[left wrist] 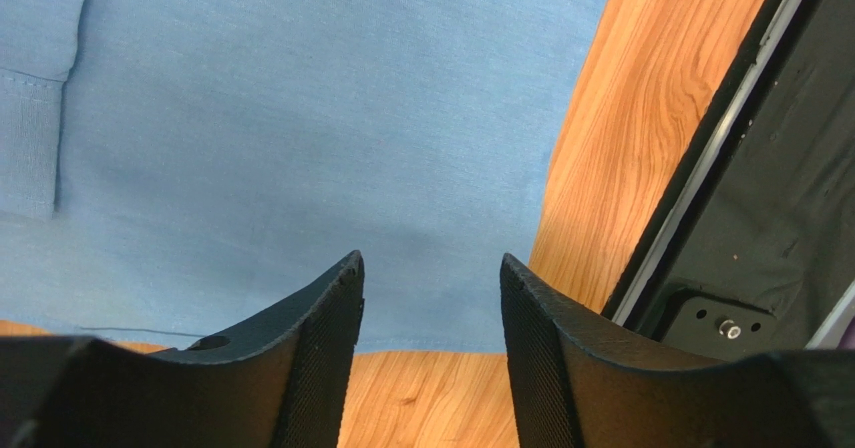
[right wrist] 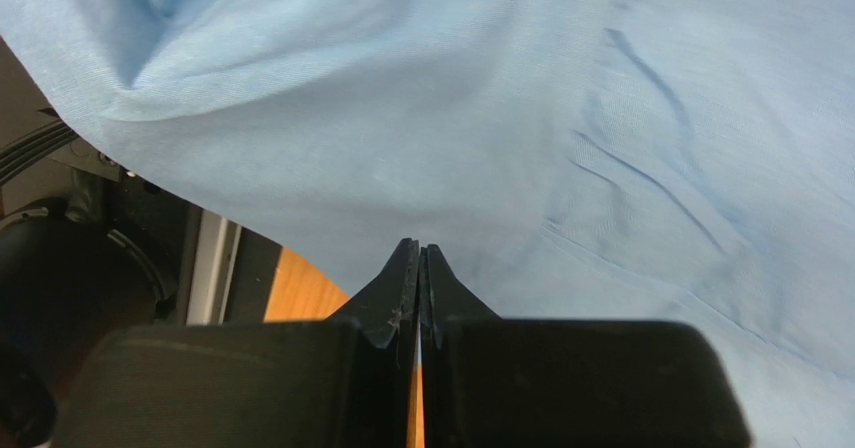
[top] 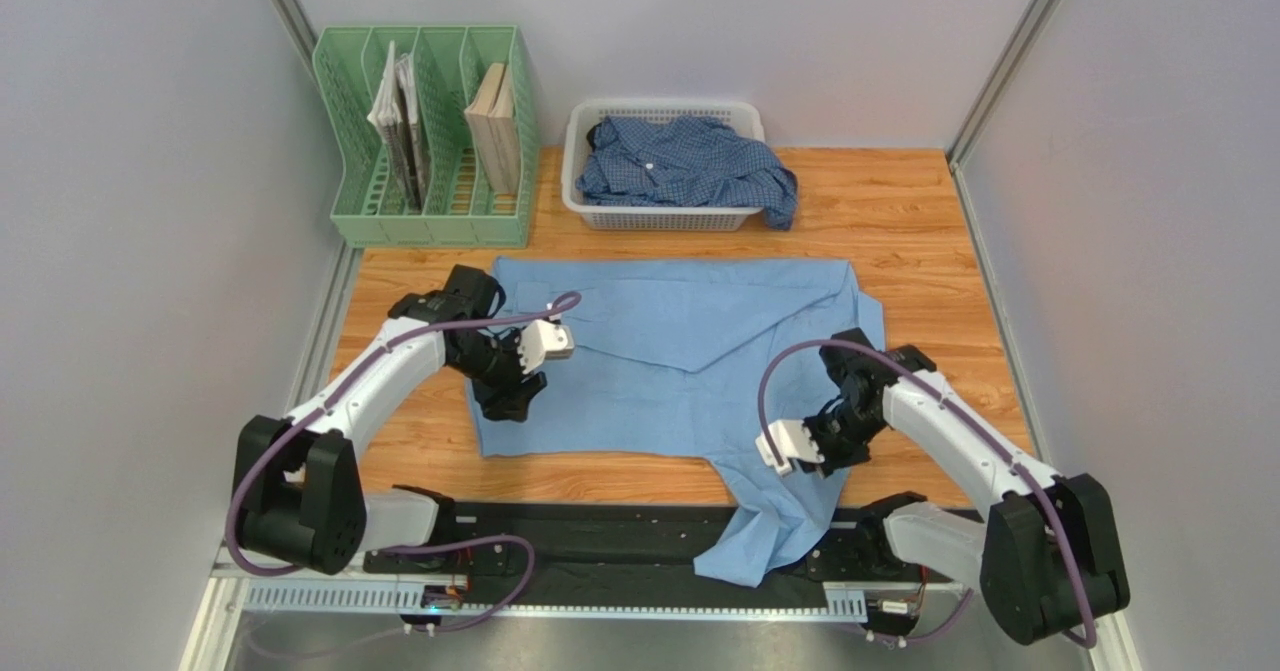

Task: Fold and stack the long sleeve shirts
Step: Fold the shirt

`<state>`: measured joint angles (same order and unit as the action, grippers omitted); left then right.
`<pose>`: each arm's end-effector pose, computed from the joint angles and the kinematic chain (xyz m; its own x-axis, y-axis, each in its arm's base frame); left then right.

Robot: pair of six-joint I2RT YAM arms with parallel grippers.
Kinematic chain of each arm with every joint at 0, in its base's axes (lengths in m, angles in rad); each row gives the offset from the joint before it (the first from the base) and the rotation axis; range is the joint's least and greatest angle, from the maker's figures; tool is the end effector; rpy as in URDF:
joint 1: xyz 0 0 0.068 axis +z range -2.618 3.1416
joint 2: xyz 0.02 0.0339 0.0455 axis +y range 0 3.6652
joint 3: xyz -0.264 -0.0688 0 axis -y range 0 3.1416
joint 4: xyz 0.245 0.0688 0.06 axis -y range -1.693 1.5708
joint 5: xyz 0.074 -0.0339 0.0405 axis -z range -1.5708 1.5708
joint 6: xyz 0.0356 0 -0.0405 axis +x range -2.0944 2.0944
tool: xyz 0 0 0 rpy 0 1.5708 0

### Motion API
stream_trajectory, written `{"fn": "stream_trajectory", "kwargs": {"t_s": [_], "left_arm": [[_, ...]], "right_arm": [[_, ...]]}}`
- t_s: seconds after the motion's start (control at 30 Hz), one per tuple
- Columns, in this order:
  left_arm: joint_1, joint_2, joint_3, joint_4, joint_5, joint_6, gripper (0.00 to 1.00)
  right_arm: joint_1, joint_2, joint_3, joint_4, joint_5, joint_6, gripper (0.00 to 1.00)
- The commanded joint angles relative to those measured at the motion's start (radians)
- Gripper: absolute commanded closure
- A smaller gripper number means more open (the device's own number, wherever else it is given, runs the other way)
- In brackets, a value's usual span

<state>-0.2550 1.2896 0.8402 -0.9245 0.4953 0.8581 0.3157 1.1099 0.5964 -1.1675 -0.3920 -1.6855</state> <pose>0.2029 -0.0704 0.2115 -0.3845 0.7882 -0.4806 0.9219 0.3542 -0.1568 0.1229 0.0544 0.1756 0.3535 -0.8503 -0.3898 -0.9103 -0.4086 0.0658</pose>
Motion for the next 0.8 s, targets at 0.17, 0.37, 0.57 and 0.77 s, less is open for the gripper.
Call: {"fn": "stream_trajectory", "kwargs": {"t_s": [0.17,0.37,0.57,0.77], "left_arm": [[0.01,-0.018,0.011,-0.076,-0.047,0.144,0.36],[0.095,0.065,0.046,-0.045,0.046,0.062,0.32],[0.132,-0.036,-0.009,-0.1,0.051,0.185,0.31],[0.132,-0.089,-0.09,-0.093,-0.024,0.309,0.33]], "right_arm": [[0.019,0.048,0.343,-0.285,-0.149,0.199,0.68],[0.34,0.053,0.411,-0.359,-0.18,0.443,0.28],[0.666,0.013,0.287,-0.184,-0.032,0.748,0.24],[0.697,0.12,0.281,-0.086,0.018,0.886,0.28]]}}
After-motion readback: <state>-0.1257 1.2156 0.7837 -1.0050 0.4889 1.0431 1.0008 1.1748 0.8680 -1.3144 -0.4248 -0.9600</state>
